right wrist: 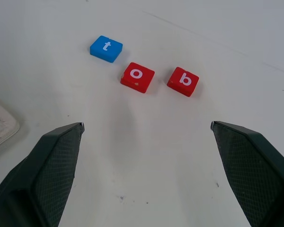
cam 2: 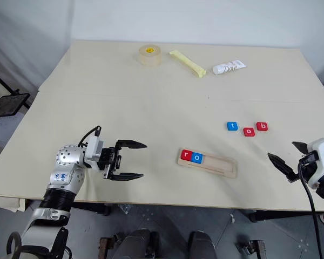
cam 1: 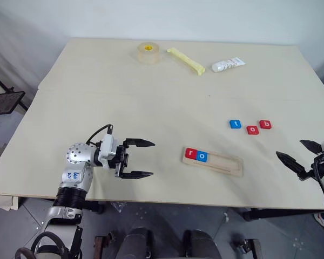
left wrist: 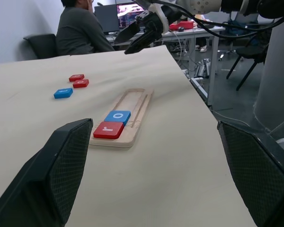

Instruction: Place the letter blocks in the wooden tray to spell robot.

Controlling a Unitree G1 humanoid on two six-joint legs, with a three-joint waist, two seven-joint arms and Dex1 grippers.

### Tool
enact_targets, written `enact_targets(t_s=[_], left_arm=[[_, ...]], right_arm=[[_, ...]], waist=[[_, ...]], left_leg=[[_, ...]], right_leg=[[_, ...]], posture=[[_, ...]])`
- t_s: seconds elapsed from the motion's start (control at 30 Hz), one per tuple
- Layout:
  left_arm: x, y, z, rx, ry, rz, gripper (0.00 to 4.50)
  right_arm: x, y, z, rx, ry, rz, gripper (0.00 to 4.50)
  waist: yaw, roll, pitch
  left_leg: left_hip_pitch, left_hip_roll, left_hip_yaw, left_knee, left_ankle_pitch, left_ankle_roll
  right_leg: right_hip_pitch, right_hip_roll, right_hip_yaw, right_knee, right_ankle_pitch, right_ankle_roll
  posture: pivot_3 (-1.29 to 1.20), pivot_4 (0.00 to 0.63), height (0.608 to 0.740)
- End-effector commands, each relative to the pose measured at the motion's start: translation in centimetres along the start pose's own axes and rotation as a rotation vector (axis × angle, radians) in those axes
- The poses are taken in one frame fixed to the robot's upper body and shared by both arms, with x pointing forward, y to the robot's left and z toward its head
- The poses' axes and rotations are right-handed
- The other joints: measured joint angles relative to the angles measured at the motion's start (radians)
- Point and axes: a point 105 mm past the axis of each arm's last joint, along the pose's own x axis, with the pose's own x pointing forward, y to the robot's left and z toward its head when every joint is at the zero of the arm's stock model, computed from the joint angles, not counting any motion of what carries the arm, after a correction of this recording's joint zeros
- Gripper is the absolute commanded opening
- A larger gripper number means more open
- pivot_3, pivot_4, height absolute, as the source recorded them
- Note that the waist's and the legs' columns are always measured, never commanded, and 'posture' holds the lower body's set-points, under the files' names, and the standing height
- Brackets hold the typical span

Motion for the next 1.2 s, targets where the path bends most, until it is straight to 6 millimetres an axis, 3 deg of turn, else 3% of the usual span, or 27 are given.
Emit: enact_targets(t_s=[0.03,0.37,0.5,0.73,0.87,1.07,1.2], left_arm=[[-0.2,-0.1,0.4,0.03,-0.008,-0.036,4.47],[-0.3,-0.7,0.5,0.031,-0.014,-0.021,4.47],[-0.8,-1.0,0.7,0.036,0.001,-0.001,4.47],[-1.4,-1.7,1.1,0.042,0.028,0.042,4.47],[-1.6,-2.6,1.3,0.043,0.041,0.077,4.47],[-1.7,-3.2,1.5,0.045,0.044,0.095,4.47],[-1.8,-3.2,1.7,0.055,0.047,0.125,4.47]], right_arm=[[-0.8,-0.7,1.8,-0.041,-0.044,-0.02,4.5],[-0.8,-0.3,2.0,-0.038,-0.039,-0.007,4.5],[0.2,-0.7,2.5,-0.025,-0.026,-0.009,4.5],[4.5,-2.8,3.4,0.049,0.018,-0.056,4.5],[9.7,-3.5,3.6,0.09,0.053,-0.085,4.5],[13.4,-3.7,3.3,0.095,0.043,-0.15,4.5],[14.8,-3.9,2.8,0.102,0.045,-0.215,4.5]], waist=[[0.0,0.0,0.0],[-0.001,0.0,0.0],[-0.002,0.0,0.0],[-0.018,0.0,0.0],[-0.031,0.0,0.0],[-0.027,0.0,0.0],[-0.029,0.0,0.0]], left_leg=[[0.0,0.0,0.0,0.0,0.0,0.0],[0.0,0.0,0.0,0.0,0.0,0.0],[0.0,0.0,0.0,0.0,0.0,0.0],[0.001,0.001,0.0,0.0,0.0,0.0],[0.0,0.0,0.001,0.0,0.0,0.0],[0.0,0.0,-0.001,-0.002,0.0,-0.001],[-0.001,0.0,-0.002,-0.002,0.0,0.0]], right_leg=[[0.0,0.0,0.0,0.0,0.0,0.0],[0.0,0.0,0.0,0.0,0.0,0.0],[0.0,0.0,0.0,0.0,0.0,0.0],[0.0,0.0,0.001,0.0,0.0,0.0],[0.0,-0.001,0.001,0.0,0.0,0.0],[-0.002,-0.001,-0.001,0.001,0.0,0.0],[-0.002,-0.001,-0.002,0.001,0.0,0.0]], posture=[[0.0,0.15,0.74],[0.0,0.15,0.74],[0.0,0.15,0.74],[0.0,0.15,0.74],[0.0,0.15,0.74],[0.0,0.15,0.74],[0.0,0.15,0.74]])
